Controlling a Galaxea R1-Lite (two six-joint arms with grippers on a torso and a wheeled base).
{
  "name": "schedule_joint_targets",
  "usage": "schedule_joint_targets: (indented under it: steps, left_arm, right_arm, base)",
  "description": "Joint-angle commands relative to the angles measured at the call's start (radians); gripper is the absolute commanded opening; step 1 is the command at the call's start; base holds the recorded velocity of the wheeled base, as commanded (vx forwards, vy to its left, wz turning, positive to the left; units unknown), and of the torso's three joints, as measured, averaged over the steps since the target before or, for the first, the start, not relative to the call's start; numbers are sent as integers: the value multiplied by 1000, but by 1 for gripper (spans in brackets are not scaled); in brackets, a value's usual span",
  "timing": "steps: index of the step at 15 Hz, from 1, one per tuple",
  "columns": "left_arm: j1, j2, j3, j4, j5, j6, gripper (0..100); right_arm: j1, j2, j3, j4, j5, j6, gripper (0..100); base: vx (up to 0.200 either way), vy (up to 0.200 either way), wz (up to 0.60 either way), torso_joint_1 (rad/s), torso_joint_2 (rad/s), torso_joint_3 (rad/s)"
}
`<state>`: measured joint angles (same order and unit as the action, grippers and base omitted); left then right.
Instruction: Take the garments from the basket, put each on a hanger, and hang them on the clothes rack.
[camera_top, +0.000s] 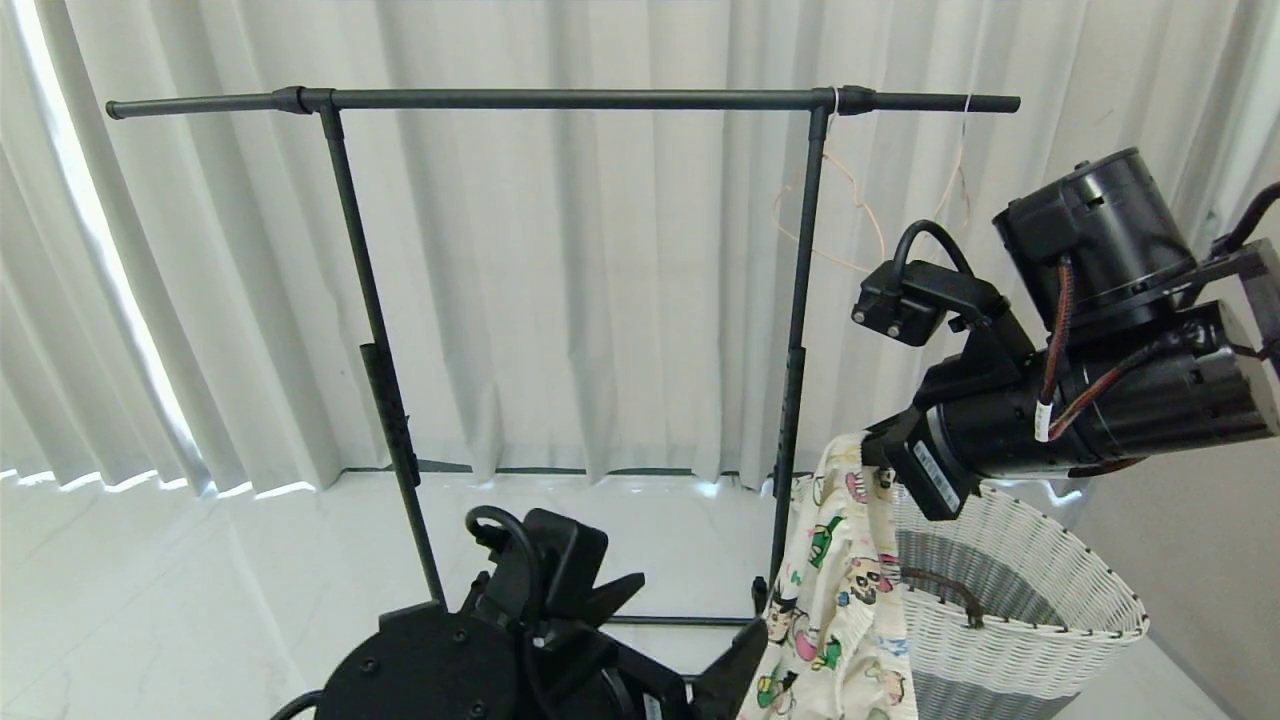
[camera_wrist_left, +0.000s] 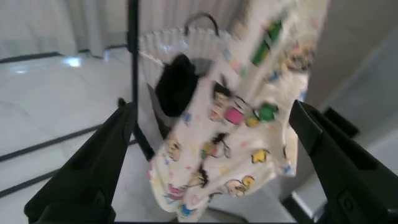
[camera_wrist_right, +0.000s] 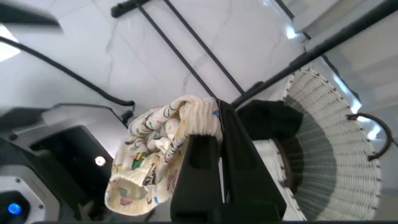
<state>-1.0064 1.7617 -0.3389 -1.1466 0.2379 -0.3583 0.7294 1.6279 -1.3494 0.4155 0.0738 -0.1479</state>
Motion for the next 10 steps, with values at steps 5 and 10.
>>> schedule_joint_targets:
  steps: [5, 10]
  left_arm:
    - [-86, 55, -35, -5, -43, -24, 100]
    - [-92, 208, -140, -1, -42, -205, 100]
  right_arm:
    - [67, 7, -22, 0, 9, 27, 0]
    - [131, -11, -53, 5, 3, 27, 0]
  base:
    - [0, 0, 0, 0, 0, 0]
    - [0, 0, 0, 0, 0, 0]
